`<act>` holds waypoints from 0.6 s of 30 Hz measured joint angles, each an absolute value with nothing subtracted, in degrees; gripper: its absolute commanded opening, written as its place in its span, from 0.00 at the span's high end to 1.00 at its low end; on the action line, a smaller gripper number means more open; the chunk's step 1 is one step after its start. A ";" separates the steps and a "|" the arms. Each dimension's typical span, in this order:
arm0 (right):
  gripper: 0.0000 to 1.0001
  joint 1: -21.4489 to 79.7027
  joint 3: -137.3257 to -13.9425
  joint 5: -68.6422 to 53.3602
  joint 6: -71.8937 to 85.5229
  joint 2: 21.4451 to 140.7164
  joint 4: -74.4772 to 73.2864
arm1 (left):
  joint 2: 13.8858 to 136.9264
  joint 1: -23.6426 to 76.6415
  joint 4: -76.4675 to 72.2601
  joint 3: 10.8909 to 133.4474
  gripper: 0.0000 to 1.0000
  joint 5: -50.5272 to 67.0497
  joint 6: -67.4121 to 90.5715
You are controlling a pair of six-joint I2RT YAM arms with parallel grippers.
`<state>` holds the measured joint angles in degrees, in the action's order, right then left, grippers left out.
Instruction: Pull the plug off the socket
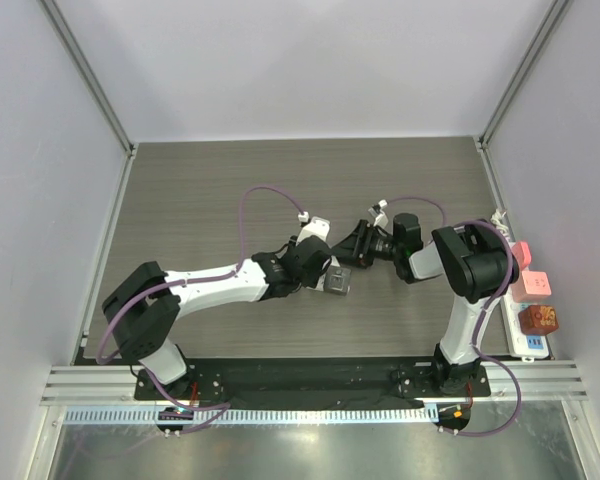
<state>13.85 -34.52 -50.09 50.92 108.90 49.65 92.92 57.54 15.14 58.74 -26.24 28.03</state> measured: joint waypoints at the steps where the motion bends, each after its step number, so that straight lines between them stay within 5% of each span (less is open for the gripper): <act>1: 0.42 13.96 -34.70 -50.04 50.52 108.90 49.23 | 92.90 57.54 14.94 58.57 1.00 -26.37 28.10; 11: 0.49 17.30 -39.88 -48.10 41.89 109.03 38.35 | 91.77 57.54 13.96 56.93 1.00 -27.88 28.12; 18: 0.78 17.58 -40.14 -48.38 40.42 109.27 36.86 | 90.98 57.54 12.93 55.72 1.00 -28.10 28.51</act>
